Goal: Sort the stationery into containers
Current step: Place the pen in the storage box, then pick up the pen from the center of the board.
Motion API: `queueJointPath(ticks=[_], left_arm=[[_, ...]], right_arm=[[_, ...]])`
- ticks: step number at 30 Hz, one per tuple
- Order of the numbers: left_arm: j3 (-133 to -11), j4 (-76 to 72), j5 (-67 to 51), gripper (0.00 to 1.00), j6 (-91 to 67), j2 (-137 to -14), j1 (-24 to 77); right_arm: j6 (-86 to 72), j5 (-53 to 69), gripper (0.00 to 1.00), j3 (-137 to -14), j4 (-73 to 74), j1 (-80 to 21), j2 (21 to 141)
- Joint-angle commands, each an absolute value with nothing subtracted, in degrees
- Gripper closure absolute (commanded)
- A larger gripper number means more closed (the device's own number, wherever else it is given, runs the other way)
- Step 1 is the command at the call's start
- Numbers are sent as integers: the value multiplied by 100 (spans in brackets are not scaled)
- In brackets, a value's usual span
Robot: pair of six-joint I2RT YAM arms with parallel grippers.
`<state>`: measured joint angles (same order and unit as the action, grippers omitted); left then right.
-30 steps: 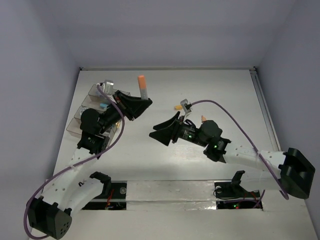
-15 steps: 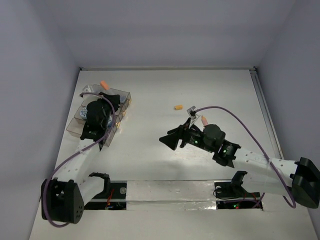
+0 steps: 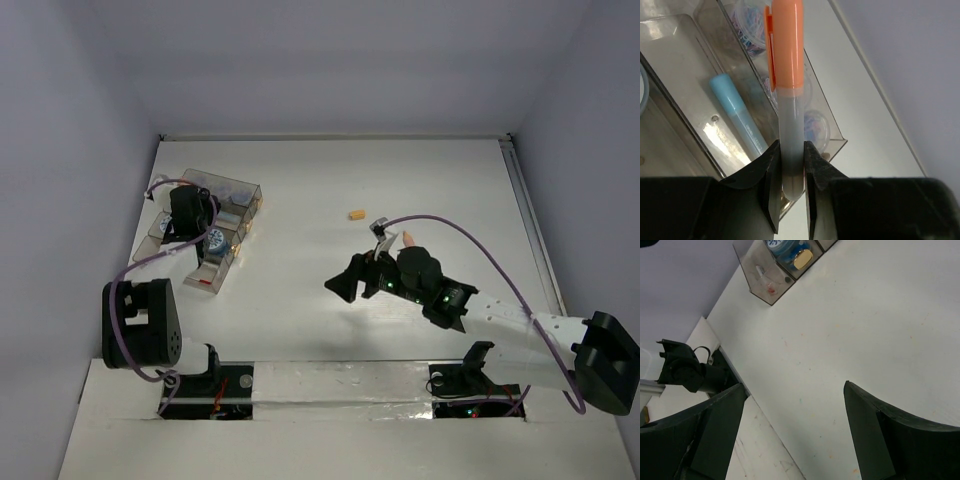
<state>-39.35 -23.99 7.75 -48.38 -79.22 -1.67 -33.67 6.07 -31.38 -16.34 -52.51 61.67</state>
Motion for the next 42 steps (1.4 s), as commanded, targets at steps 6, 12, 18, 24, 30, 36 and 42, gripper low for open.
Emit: queueJointPath(ticks=[6, 12, 18, 24, 30, 36, 42], left_arm=[[-4508, -2294, 1142, 100, -4922, -8358, -220], [-4308, -2311, 1213, 94, -5159, -8385, -220], [-4166, -2355, 1292, 94, -5273, -8385, -220], [-3999, -2461, 1310, 88, -5432, -8332, -220], [-3805, -2601, 1415, 64, -5450, -8200, -220], [-3876, -2759, 1275, 31, -5168, -8025, -220], [-3955, -2865, 1046, 25, -4905, -7393, -97]], right_arm=[[-3103, 677, 15, -3112, -1573, -5124, 5950], [-3050, 607, 15, -3103, -1468, -5019, 5819], [-2980, 308, 15, -3050, -1240, -4896, 5459], [-2909, 35, 15, -3067, -914, -4720, 5124], [-2813, -246, 15, -3164, -598, -4606, 4922], [-2804, -421, 15, -3287, -484, -4483, 4992], [-2690, -991, 21, -3568, -133, -4150, 5255]])
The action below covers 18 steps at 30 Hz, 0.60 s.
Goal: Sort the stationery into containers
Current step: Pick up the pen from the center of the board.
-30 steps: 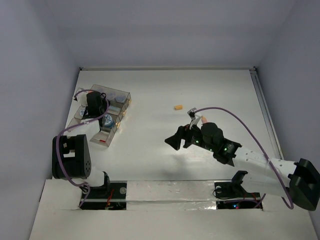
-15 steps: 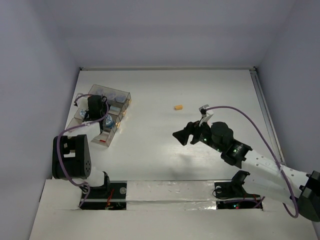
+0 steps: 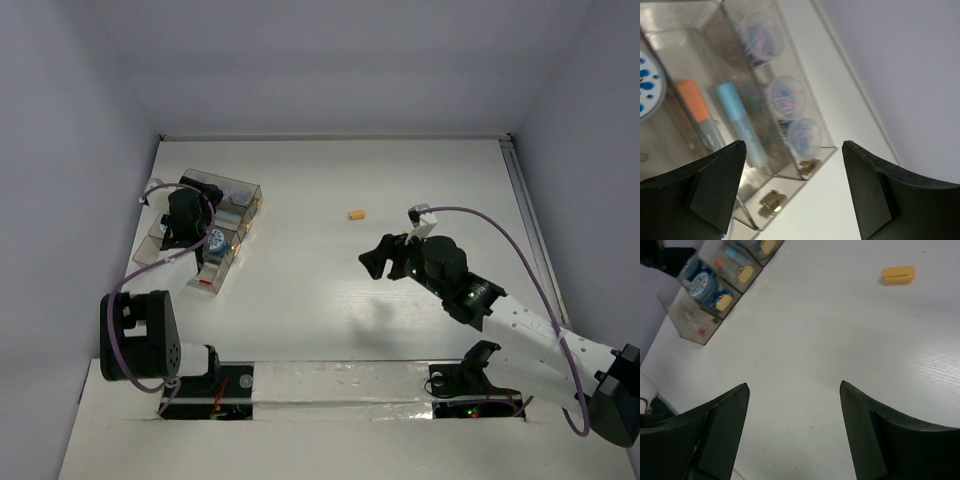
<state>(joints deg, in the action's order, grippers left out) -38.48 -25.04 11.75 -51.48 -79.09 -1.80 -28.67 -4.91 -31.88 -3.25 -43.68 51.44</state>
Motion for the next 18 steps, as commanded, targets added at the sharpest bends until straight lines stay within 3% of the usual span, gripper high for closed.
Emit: queueJointPath(ticks=[1, 3, 5, 10, 18], left_arm=[[-3955, -2909, 1002, 25, -4878, -7287, -44], [-4025, -3058, 740, 25, -4738, -6962, 149], [-4113, -3120, 493, 25, -4606, -6708, 333], [-4403, -3077, -613, 17, -4027, -6337, 1255], [-4158, -2375, -2528, 13, -3507, -5749, 2048]], right_arm=[[-2672, -1089, 23, -3612, -62, -4061, 5317], [-2628, -1282, 35, -3726, 200, -3738, 5519], [-2610, -1380, 38, -3788, 324, -3491, 5694], [-2479, -1450, 39, -4121, 826, -2857, 6450], [-2250, -1049, 32, -4579, 1055, -1866, 7478]])
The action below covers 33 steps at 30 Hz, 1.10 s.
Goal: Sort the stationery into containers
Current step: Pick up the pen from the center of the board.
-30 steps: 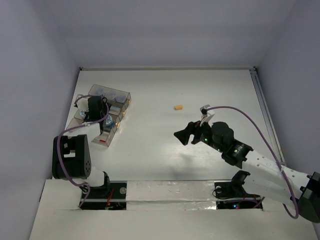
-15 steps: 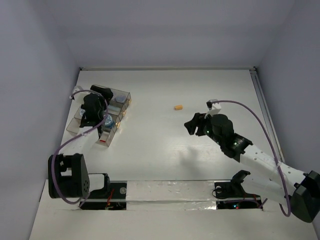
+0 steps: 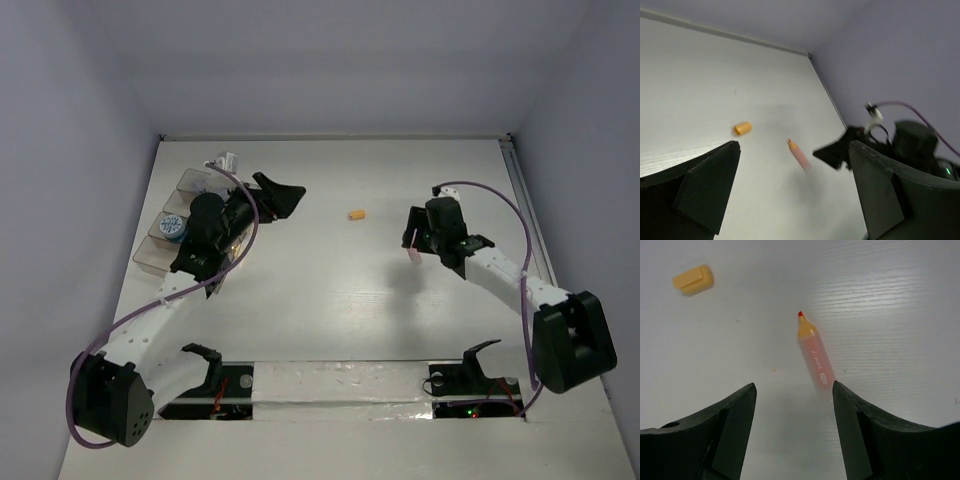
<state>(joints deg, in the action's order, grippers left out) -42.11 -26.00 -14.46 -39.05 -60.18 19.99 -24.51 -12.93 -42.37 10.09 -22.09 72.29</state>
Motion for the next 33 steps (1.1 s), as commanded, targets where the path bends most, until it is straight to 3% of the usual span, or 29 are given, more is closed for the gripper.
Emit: queueJointPath(ticks=[1, 10, 21, 28, 31, 32, 33], left_arm=[[-4096, -2260, -2740, 12, -3455, -5670, 2048], [-4289, -712, -3480, 4, -2006, -4580, 2101], [-4166, -431, -3569, 11, -1802, -4439, 2101], [-4105, -475, -3568, 15, -1854, -4403, 2101], [-4087, -501, -3673, 16, -1898, -4491, 2101], [-4087, -501, -3709, 17, -1890, -4587, 2101], [-4096, -475, -3761, 18, -1890, -4631, 2101]], right_arm=[[-2233, -907, 31, -4623, 1055, -1750, 7758], [-1820, -176, 27, -5675, 1467, -1354, 9315], [-1538, -269, 31, -6223, 2135, -1432, 10160], [-1406, -650, 45, -6477, 2522, -1678, 10555], [-1424, -659, 63, -6635, 2636, -1810, 10678], [-1433, -668, 75, -6679, 2672, -1889, 10696], [-1450, -642, 80, -6706, 2681, -1890, 10679]])
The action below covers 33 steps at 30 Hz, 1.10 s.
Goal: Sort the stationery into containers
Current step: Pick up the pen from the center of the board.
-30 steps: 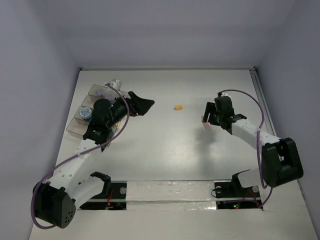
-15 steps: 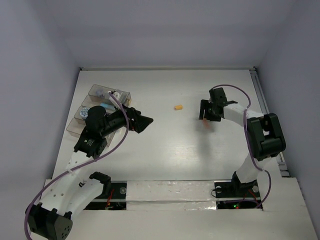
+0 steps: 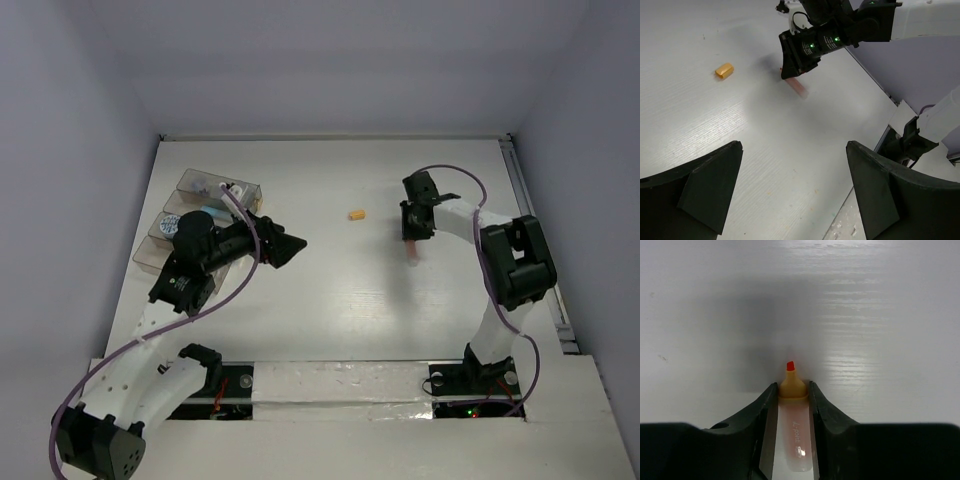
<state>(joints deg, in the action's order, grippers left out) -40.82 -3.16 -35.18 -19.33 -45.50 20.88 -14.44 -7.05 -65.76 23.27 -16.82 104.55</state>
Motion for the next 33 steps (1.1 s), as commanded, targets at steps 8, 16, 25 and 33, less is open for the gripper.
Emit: queueJointPath(ticks=[8, 16, 25, 33], left_arm=[[-4069, -510, -3972, 27, -1942, -5079, 2101], [-3990, -801, -4563, 35, -2154, -5642, 2101], [-4061, -448, -3217, 42, -1986, -5247, 2048], [-4069, -413, -3032, 46, -1978, -5229, 2048]], right_arm=[[-1941, -141, 97, -6653, 1759, -2618, 9530], [-3364, 158, 99, -6487, -639, -3840, 8710], [-3639, -176, 100, -6688, -1634, -4737, 8710], [-3586, -263, 100, -6785, -1793, -5054, 8675]])
